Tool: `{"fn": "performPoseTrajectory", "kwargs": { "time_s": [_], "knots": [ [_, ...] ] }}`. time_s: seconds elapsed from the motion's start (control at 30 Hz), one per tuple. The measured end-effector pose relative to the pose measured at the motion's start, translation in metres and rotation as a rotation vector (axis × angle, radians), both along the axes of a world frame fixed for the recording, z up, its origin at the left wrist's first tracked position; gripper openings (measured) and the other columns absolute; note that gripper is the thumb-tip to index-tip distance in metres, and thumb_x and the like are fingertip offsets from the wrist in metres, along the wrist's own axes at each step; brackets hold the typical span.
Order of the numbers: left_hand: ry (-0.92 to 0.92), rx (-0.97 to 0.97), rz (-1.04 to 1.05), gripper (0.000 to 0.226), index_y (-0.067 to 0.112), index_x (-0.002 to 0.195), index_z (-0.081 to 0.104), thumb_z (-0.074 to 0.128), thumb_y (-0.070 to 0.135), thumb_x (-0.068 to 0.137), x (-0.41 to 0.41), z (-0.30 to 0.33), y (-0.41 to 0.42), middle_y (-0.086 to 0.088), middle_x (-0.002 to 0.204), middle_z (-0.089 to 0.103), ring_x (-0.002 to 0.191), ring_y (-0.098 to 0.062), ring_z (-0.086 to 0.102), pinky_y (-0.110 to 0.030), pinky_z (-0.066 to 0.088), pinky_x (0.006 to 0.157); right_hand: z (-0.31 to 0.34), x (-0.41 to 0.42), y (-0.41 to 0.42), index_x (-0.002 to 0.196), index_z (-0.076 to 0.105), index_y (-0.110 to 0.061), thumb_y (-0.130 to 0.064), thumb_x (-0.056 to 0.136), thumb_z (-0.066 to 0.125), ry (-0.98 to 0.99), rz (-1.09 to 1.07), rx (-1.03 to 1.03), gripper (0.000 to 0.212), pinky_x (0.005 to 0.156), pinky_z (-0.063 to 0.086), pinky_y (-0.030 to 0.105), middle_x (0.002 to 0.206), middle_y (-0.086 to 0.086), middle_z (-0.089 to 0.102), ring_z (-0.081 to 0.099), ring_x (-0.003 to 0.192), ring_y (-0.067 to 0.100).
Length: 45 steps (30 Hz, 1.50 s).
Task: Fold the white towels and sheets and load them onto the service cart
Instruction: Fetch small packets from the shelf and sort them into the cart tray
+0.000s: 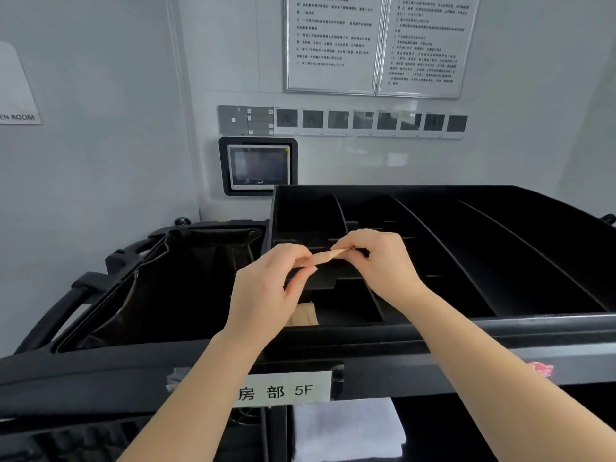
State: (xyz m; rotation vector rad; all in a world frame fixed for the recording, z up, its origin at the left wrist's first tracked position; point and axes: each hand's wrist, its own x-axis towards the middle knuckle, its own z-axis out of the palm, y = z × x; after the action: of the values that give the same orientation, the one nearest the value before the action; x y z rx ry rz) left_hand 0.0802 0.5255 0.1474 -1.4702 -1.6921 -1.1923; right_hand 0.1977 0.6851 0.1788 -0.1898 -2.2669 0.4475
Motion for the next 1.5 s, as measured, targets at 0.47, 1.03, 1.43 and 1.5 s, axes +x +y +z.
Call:
{"fn": "performPoseTrajectory", "kwargs": {
  "time_s": [0.47,1.03,1.43,1.5],
  "knots": [
    [0.177,-0.119,0.22,0.015,0.012,0.094,0.072,0.076,0.018,0.081,-0.024,0.003,0.038,0.003,0.09,0.071,0.078,-0.015,0.068,-0.026,0.055,0.064,0.003,-0.021,0.027,0.09,0.073,-0.009,-0.003,0.08,0.073,0.031,0.143,0.422,0.011,0.071,0.057,0.035,0.092,0.004,0.071,0.066,0.084,0.021],
    [-0.204,-0.484,0.443,0.077,0.028,0.152,0.021,0.024,0.068,0.087,-0.027,-0.029,0.023,0.01,0.159,0.018,0.147,-0.006,0.005,-0.032,0.013,0.12,-0.029,-0.114,0.09,0.09,0.074,-0.009,-0.006,0.086,0.066,-0.439,0.447,0.477,0.009,0.087,0.05,0.025,0.105,0.005,0.068,0.063,0.1,0.018],
    [-0.221,-0.5,0.448,0.071,0.029,0.152,0.019,0.037,0.058,0.09,-0.025,-0.03,0.024,0.01,0.16,0.013,0.147,-0.005,0.008,-0.033,0.019,0.12,-0.031,-0.117,0.116,0.134,0.055,-0.031,0.0,0.097,0.042,-1.004,0.439,0.325,0.05,0.113,0.033,0.027,0.146,-0.007,0.045,0.043,0.133,0.009],
    [-0.225,-0.498,0.444,0.07,0.029,0.152,0.019,0.038,0.057,0.091,-0.025,-0.03,0.024,0.011,0.16,0.013,0.147,-0.005,0.008,-0.033,0.02,0.12,-0.033,-0.122,0.113,0.133,0.055,-0.033,0.001,0.097,0.039,-1.065,0.436,0.328,0.052,0.115,0.03,0.033,0.147,-0.008,0.044,0.041,0.136,0.011]
  ]
}}
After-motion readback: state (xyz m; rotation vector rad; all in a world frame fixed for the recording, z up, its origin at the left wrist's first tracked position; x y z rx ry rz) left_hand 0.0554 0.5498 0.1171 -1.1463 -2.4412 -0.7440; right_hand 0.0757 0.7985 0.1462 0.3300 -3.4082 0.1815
